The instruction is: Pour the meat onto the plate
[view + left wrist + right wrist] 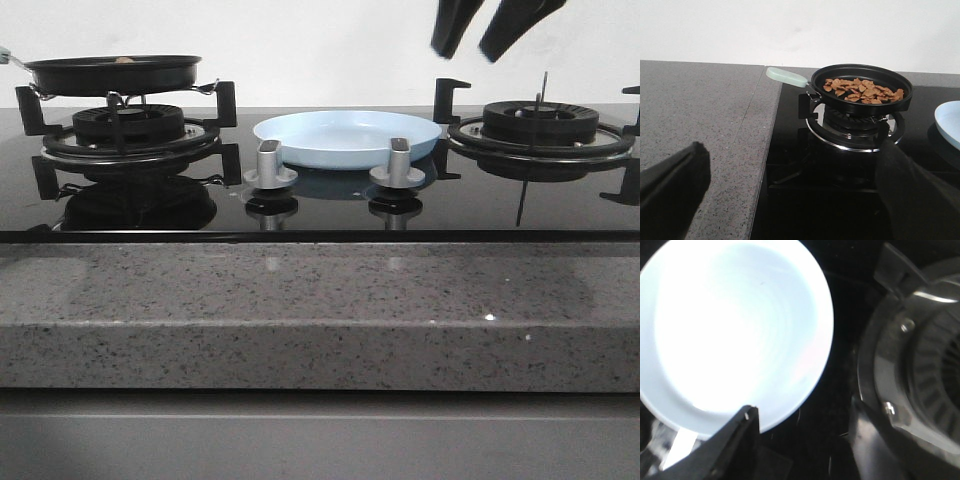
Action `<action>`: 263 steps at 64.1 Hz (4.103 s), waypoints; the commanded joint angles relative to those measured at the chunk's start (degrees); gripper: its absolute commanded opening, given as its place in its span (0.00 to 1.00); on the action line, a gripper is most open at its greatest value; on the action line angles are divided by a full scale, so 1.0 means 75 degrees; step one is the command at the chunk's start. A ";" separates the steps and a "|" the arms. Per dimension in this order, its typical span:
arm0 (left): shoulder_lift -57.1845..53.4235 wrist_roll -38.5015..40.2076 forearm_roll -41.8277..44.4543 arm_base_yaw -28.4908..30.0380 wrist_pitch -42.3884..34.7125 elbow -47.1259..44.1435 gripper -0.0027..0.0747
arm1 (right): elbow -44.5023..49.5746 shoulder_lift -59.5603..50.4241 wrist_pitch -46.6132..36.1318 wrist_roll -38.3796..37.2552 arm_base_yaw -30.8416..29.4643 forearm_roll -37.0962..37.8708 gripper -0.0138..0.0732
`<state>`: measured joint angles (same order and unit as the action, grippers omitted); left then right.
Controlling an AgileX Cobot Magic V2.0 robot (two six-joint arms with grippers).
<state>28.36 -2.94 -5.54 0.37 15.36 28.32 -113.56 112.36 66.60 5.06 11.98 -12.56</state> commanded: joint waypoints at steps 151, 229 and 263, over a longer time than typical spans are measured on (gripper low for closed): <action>0.0073 0.0070 -0.0079 0.0008 -0.0815 0.0294 0.88 | -0.2297 0.0070 0.1369 0.0002 -0.0142 -0.1158 0.09; 0.0073 0.0070 -0.0090 0.0008 -0.0874 0.0294 0.88 | 0.2655 -0.1934 -0.1137 0.0354 0.0621 -0.1383 0.09; 0.0805 0.0070 -0.3247 0.0008 -0.0531 0.1521 0.67 | 0.2655 -0.1934 -0.1129 0.0354 0.0621 -0.1383 0.09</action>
<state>31.71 -2.83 -27.29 0.37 14.96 35.56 -92.36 101.32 59.59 6.97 16.59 -21.04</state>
